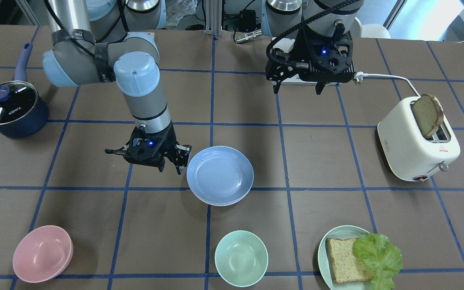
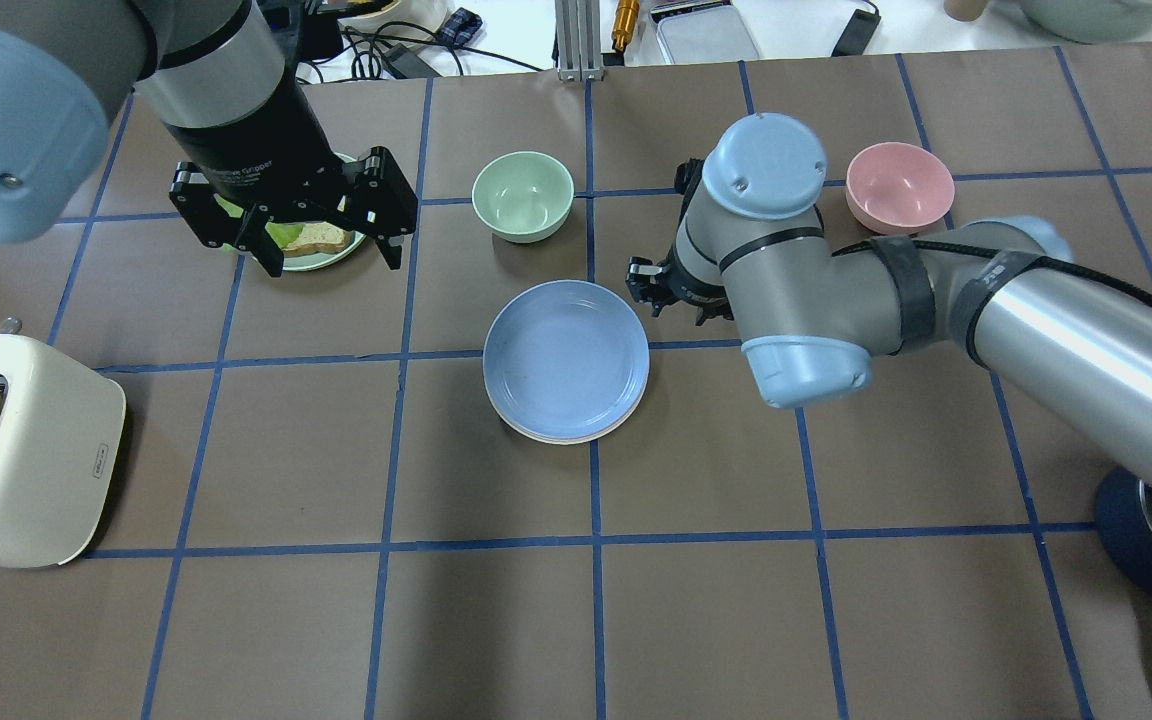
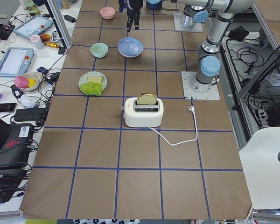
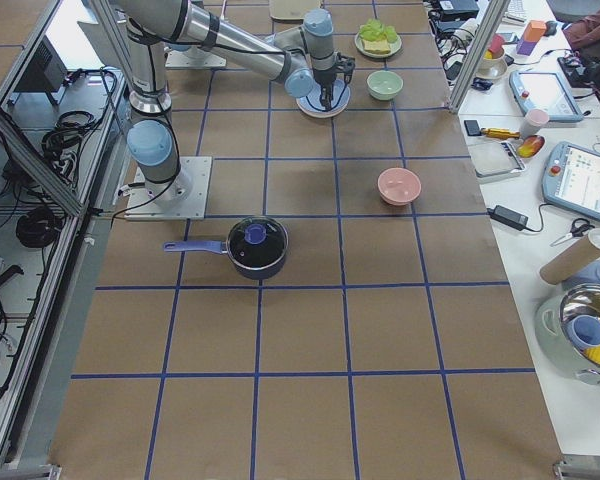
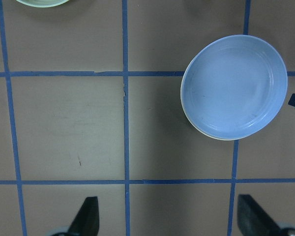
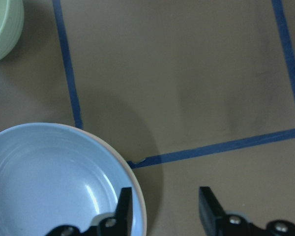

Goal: Stack three plates with pink and blue
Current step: 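Open the right gripper and withdraw it toward the pink bowl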

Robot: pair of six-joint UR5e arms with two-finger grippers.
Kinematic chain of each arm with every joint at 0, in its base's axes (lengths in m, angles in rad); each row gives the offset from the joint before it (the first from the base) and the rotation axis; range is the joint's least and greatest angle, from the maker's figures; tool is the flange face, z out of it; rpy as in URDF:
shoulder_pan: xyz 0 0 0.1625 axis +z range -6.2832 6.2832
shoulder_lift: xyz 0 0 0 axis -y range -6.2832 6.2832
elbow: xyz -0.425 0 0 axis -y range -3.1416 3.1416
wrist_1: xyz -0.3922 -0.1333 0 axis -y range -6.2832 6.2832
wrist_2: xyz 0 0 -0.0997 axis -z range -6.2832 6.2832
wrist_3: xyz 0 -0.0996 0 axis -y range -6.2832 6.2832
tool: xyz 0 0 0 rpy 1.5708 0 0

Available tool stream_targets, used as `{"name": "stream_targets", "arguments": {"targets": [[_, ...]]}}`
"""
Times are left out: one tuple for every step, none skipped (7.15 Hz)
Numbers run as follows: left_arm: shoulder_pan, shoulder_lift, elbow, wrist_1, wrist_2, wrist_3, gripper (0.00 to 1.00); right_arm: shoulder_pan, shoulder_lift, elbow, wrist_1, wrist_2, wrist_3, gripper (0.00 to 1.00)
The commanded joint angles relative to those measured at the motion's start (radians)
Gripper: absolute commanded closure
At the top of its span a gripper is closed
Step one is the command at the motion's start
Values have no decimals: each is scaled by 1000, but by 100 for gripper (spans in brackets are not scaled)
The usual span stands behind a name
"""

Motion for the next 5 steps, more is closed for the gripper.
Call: {"name": "stream_targets", "arguments": {"targets": [[-1,0,1,0,-1,0,0,-98,-52,-84,181,-9,-104,9],[1,0,1,0,-1,0,0,-130,-78,-160,332,-11,-131,7],[1,0,1,0,-1,0,0,-144,-98,-249,474,-12,-176,1],[1,0,1,0,0,0,0,-144,-105,-344,577,-56,-204,0],[1,0,1,0,-1,0,0,-144,-103,-445,711,-69,-214,0]]}}
